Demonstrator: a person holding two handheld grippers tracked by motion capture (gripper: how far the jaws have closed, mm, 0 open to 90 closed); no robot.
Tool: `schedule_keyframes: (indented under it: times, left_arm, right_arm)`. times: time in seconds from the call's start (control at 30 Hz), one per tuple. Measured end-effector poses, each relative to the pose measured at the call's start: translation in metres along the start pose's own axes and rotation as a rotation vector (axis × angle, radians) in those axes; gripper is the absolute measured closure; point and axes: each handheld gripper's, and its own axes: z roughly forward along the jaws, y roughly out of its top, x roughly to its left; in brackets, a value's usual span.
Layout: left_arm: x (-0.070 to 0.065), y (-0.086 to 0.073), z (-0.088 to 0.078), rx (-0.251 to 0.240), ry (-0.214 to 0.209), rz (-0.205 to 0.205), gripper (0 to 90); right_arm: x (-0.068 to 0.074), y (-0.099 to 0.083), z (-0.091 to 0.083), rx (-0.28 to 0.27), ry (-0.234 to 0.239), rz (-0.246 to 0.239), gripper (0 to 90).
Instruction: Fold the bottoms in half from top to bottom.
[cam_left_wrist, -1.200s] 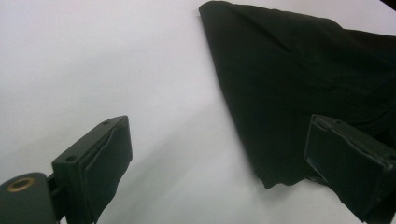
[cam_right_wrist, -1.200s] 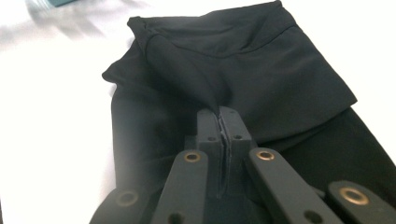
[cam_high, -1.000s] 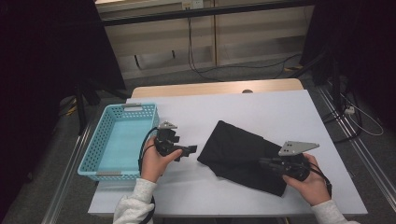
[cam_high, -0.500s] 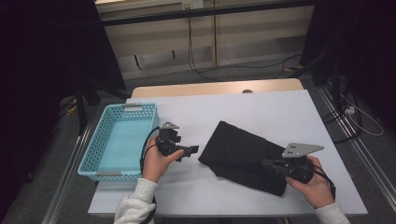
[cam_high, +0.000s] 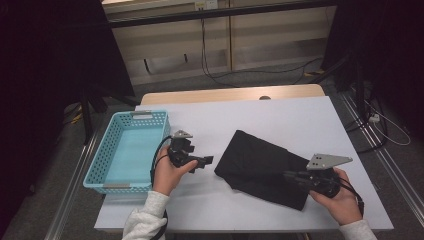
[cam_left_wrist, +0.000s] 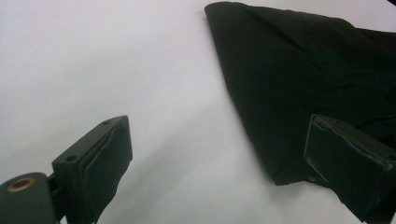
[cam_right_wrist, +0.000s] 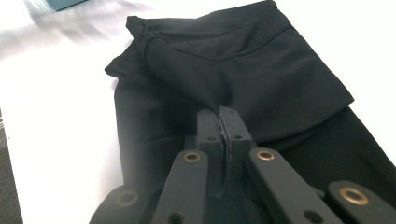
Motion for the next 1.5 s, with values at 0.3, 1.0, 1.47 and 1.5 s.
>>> schedule_keyframes:
  times: [0.3,1.0,1.47,1.5]
  left_arm:
    - [-0.003,0.001,0.003,0.003,0.000,0.010,7.7]
    - [-0.003,0.001,0.003,0.012,0.003,0.012,7.8]
    - [-0.002,-0.001,-0.001,0.001,0.006,0.009,7.7]
    - [-0.001,-0.001,-0.001,0.001,0.007,0.010,7.7]
  right_arm:
    - [0.004,0.000,-0.002,-0.004,-0.002,-0.008,88.8]
    - [0.004,-0.005,-0.012,-0.006,-0.013,0.001,88.8]
    - [0.006,-0.006,-0.015,-0.011,-0.011,0.002,88.8]
    - [0.006,-0.006,-0.015,-0.011,-0.010,0.001,88.8]
